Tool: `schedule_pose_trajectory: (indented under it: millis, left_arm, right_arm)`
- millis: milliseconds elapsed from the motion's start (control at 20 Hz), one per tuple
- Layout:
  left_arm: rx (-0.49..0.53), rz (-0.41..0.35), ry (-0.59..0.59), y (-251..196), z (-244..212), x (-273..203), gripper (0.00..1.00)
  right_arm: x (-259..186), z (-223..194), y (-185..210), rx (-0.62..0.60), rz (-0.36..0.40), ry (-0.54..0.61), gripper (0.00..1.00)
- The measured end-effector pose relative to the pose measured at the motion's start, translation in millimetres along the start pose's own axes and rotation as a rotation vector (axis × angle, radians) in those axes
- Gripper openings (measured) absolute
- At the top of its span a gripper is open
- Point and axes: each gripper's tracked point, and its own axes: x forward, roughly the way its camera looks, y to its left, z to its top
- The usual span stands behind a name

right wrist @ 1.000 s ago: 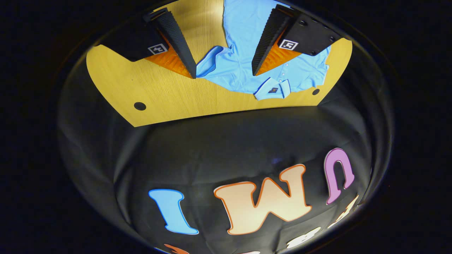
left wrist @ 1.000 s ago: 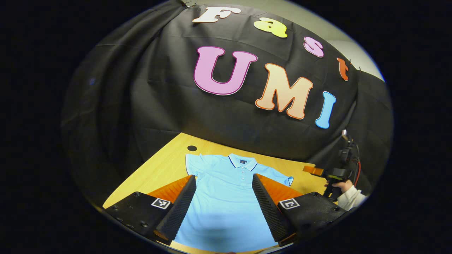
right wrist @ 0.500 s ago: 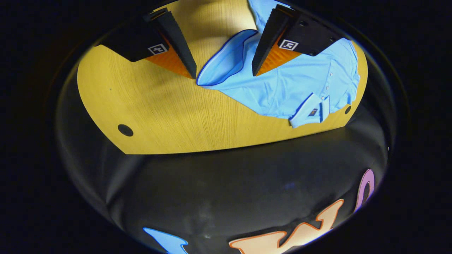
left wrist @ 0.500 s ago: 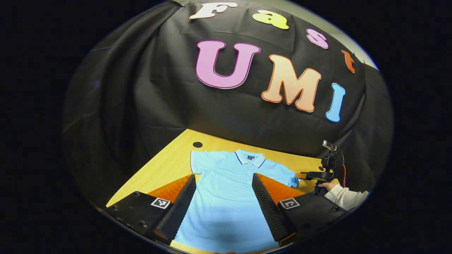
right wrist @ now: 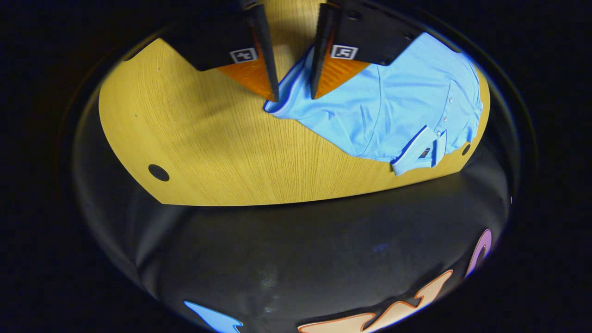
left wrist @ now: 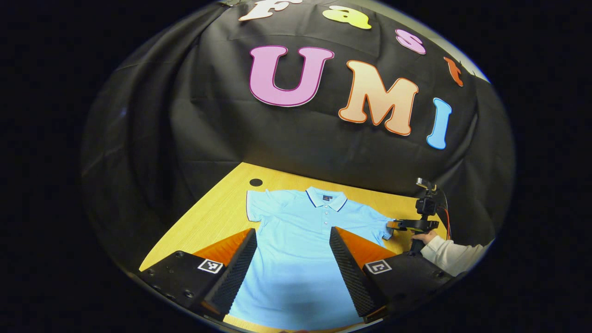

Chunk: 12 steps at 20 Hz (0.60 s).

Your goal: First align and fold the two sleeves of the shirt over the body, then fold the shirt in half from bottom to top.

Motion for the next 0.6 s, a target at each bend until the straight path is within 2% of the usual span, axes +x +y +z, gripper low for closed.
schedule_pose_trajectory:
  millis: [150, 300, 400, 600]
  left_arm:
    - [-0.016, -0.002, 0.006, 1, -1, 2, 0.95]
    - [-0.017, -0.008, 0.007, 1, -1, 3, 0.95]
    - [-0.018, -0.009, 0.002, 3, 0, 2, 0.95]
    - [-0.045, -0.008, 0.002, 9, 0, 2, 0.95]
  right_arm:
    - [-1, -2, 5, 0.019, 0.022, 0.015, 0.07]
    - [-5, -1, 6, 0.027, 0.014, 0.018, 0.02]
    - [-10, 12, 12, 0.038, 0.022, -0.023, 0.02]
    - [-30, 47, 55, 0.100, 0.122, -0.114, 0.02]
